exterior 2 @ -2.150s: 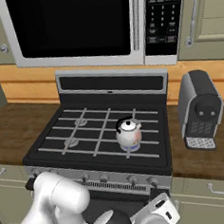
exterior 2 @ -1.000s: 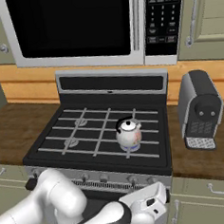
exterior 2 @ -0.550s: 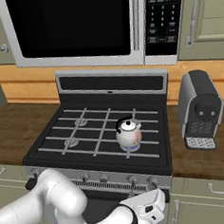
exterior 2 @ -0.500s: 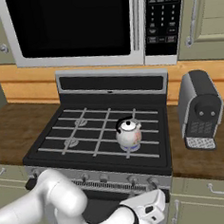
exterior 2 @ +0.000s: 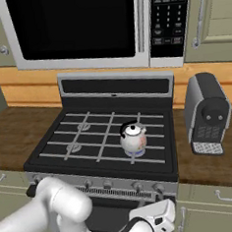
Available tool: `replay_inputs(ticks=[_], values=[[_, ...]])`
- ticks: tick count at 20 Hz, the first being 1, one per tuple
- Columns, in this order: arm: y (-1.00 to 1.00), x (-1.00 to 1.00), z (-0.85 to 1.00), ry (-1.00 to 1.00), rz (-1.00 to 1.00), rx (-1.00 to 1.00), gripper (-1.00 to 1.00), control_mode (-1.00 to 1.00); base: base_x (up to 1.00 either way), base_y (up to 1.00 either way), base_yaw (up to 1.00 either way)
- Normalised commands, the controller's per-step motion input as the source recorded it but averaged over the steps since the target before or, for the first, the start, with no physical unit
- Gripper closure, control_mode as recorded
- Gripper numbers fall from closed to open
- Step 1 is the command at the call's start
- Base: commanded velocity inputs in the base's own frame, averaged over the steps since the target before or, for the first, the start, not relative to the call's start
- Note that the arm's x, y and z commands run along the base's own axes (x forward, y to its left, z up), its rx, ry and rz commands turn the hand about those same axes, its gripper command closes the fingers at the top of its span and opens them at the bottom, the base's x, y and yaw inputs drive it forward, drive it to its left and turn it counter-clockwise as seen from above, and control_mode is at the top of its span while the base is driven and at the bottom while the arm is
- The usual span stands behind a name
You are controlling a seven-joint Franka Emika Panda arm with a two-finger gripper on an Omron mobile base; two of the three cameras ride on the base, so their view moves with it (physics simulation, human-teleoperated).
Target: Turn off the front right burner of the stove.
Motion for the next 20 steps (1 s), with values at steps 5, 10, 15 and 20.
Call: replay_inputs(ticks=[5,10,15,20], values=[[-0.1,0.15,-0.09,-0.01,0.0,-0.03,-1.0,-1.0,0.0,0.0,0.0],[0.0,0.26,-0.13,0.0,0.0,-0.06,-1.0,-1.0,0.0,0.0,0.0],[0.0,0.37,-0.11,0.0,0.0,-0.01,-1.0,-1.0,0.0,0.0,0.0],[0.0,0.29,-0.11,0.0,0.0,0.0,-1.0,-1.0,0.0,0.0,0.0]])
